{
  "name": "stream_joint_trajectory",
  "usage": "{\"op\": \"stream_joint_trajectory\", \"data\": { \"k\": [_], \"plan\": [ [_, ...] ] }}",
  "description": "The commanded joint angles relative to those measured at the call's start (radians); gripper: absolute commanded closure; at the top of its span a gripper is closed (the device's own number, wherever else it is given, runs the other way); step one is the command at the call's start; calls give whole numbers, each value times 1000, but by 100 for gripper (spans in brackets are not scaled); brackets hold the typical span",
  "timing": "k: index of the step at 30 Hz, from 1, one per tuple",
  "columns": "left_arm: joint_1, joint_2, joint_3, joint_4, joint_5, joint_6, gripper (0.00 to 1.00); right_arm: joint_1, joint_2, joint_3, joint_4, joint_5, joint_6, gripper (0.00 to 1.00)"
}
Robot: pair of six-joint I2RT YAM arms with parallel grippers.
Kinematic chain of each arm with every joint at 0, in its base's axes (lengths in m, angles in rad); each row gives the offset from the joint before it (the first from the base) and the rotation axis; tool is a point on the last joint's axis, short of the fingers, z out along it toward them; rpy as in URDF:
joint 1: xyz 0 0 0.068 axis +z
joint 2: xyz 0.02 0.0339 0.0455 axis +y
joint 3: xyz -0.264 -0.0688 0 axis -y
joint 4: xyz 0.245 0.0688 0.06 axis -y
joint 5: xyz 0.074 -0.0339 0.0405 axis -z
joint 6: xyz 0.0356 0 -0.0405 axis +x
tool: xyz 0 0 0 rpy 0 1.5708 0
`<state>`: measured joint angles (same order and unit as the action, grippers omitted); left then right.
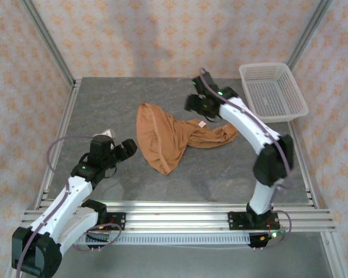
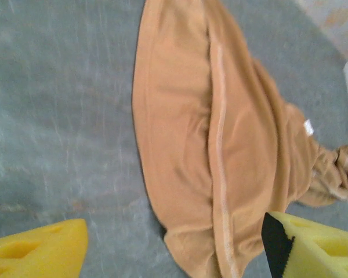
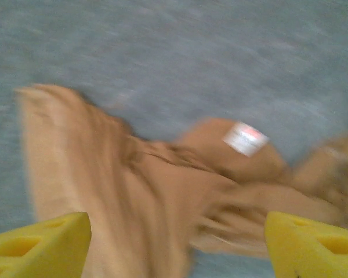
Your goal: Fold the inside-out t-shirt
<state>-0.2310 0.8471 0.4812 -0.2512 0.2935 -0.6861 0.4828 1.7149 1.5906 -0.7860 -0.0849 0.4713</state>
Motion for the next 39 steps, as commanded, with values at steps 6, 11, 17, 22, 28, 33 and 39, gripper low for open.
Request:
{"op": "stream_joint_trajectory", "data": {
  "k": [6, 11, 17, 22, 28, 33, 39],
  "plan": [
    [-314, 74, -43, 75, -61, -168, 29, -172, -250, -487, 225, -53, 74, 30],
    [-466, 169, -28, 126, -162, -237, 39, -211, -278, -593, 251, -59, 70, 30],
    [-526, 372, 52, 208, -158, -264, 56, -230, -276, -623, 287, -113, 79, 30],
    [-565, 516, 160, 175, -175, -254, 61, -230, -279, -623, 279, -129, 68, 30],
    [-573, 585, 234, 65, -218, -234, 61, -230, -308, -629, 248, -123, 52, 29],
    [-573, 575, 246, -3, -262, -245, 47, -233, -339, -626, 237, -100, 38, 28],
    [-572, 606, 240, 21, -257, -276, 46, -242, -324, -624, 244, -107, 41, 28]
  ]
}}
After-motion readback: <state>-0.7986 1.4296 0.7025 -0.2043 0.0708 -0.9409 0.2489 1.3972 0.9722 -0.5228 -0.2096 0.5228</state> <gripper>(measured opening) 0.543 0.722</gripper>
